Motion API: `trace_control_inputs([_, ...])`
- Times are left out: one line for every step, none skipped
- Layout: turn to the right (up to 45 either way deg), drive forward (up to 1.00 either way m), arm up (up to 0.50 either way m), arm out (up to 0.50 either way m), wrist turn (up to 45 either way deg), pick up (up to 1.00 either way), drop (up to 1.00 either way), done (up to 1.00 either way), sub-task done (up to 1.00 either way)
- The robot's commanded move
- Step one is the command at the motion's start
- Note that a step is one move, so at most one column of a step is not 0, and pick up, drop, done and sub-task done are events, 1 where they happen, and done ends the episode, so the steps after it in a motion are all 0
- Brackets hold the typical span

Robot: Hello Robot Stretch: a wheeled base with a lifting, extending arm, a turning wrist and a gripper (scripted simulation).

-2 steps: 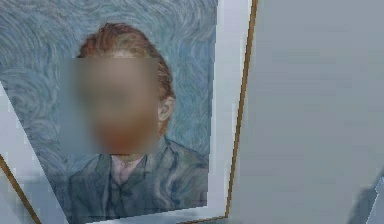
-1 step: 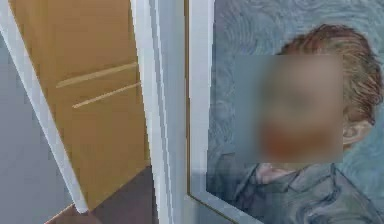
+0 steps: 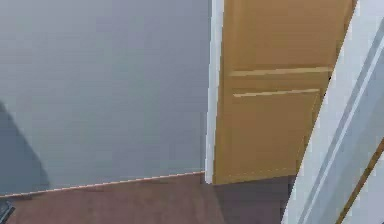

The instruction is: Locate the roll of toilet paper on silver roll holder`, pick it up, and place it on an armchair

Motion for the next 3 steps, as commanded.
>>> trace_control_inputs([-45.0, 0.00, 0.00, 0.00, 0.0, 0.00, 0.00, 0.00, 0.00])
trace_control_inputs([-42.0, 0.00, 0.00, 0.00, 0.0, 0.00, 0.00, 0.00, 0.00])
trace_control_inputs([0.0, 0.15, 0.00, 0.00, 0.0, 0.00, 0.00, 0.00, 0.00])
